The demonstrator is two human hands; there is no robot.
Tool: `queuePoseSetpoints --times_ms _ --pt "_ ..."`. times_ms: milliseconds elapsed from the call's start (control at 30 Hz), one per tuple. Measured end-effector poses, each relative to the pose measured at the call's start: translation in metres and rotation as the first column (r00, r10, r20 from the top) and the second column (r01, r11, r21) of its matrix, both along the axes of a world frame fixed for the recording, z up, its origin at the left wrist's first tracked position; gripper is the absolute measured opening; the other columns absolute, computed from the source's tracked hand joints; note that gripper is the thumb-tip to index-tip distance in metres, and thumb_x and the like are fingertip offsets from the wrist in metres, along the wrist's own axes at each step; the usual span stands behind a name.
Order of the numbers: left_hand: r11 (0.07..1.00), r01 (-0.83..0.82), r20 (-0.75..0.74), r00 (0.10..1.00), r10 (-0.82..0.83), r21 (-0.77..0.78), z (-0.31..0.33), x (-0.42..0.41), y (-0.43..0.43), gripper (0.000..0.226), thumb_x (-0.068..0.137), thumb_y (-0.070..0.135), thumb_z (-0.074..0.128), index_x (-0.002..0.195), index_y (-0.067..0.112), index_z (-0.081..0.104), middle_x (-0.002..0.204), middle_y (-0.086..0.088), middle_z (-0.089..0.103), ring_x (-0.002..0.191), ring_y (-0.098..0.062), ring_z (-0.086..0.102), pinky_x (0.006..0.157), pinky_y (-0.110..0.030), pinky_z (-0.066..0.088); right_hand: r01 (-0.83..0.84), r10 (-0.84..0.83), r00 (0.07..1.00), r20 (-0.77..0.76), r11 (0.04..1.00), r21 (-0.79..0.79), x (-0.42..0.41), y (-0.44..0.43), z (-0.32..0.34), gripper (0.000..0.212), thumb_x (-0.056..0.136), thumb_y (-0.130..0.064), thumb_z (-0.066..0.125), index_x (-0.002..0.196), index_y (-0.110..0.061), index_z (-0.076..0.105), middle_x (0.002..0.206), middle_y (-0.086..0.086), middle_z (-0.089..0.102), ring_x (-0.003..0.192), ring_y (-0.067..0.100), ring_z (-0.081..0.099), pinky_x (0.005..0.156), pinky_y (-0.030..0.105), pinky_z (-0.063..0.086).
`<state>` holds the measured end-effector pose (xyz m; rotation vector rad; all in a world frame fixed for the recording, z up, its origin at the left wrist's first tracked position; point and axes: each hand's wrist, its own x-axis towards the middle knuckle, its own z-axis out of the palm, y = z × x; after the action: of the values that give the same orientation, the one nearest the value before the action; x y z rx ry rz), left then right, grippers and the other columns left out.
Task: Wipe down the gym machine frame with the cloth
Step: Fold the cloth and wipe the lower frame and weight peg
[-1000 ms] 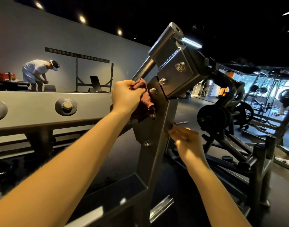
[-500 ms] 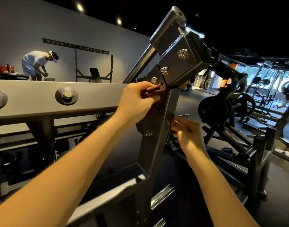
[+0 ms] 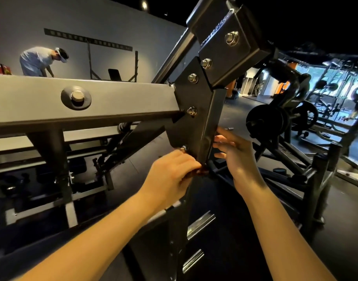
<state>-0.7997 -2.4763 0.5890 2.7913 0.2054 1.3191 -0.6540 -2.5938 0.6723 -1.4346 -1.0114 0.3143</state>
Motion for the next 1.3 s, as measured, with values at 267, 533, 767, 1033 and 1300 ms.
queuePoseSetpoints --times_ms 267,533,767,1033,1300 --pt "0.817 -0.075 0.174 0.962 0.21 -0.572 -0.052 -0.017 -0.018 0.024 0.092 0.016 0.072 0.116 0.022 0.074 0.103 0.016 0.071 0.099 0.001 0.065 0.09 -0.016 0.051 0.013 -0.014 1.0 0.017 1.0 0.027 0.017 -0.007 -0.052 0.037 0.099 0.007 0.053 0.116 -0.019 0.072 0.117 0.015 0.067 0.09 0.004 0.067 0.08 0.026 0.056" --pt "0.735 -0.073 0.158 0.958 0.24 -0.674 -0.059 0.014 -0.017 0.014 0.092 0.012 0.072 0.104 0.019 0.072 0.095 0.013 0.068 0.093 0.001 0.063 0.084 -0.015 0.051 -0.048 0.048 0.999 -0.001 0.999 0.002 0.005 -0.002 -0.089 0.05 0.099 0.008 0.049 0.097 -0.038 0.07 0.084 -0.021 0.074 0.079 0.0 0.068 0.071 0.014 0.051" --pt "0.726 -0.312 -0.257 0.948 0.19 -0.613 -0.05 -0.001 -0.011 0.014 0.092 0.02 0.072 0.092 0.033 0.067 0.085 0.018 0.064 0.082 -0.006 0.062 0.076 -0.022 0.047 -0.035 0.008 0.994 -0.109 0.966 -0.257 0.013 -0.005 -0.139 0.034 0.097 -0.002 0.056 0.089 -0.029 0.075 0.093 -0.007 0.075 0.089 0.01 0.071 0.08 0.031 0.058" --pt "0.556 -0.674 -0.654 0.703 0.28 -0.486 -0.006 -0.051 -0.013 0.008 0.086 0.027 0.079 0.088 0.025 0.071 0.083 0.006 0.069 0.079 -0.015 0.064 0.068 -0.03 0.049 -0.231 0.157 0.959 -0.237 0.917 -0.325 0.036 -0.007 -0.158 0.031 0.095 0.004 0.058 0.086 -0.018 0.077 0.082 -0.004 0.077 0.083 0.017 0.074 0.067 0.022 0.055" --pt "0.344 -0.395 -0.143 0.808 0.572 -0.852 -0.029 -0.038 -0.051 0.009 0.082 0.021 0.083 0.088 0.022 0.076 0.078 0.003 0.073 0.079 -0.015 0.069 0.073 -0.037 0.057 -0.469 0.443 0.883 -0.154 0.826 -0.312 0.031 -0.012 -0.162 0.016 0.1 -0.009 0.061 0.101 -0.017 0.075 0.09 -0.003 0.077 0.086 0.01 0.074 0.079 0.025 0.058"
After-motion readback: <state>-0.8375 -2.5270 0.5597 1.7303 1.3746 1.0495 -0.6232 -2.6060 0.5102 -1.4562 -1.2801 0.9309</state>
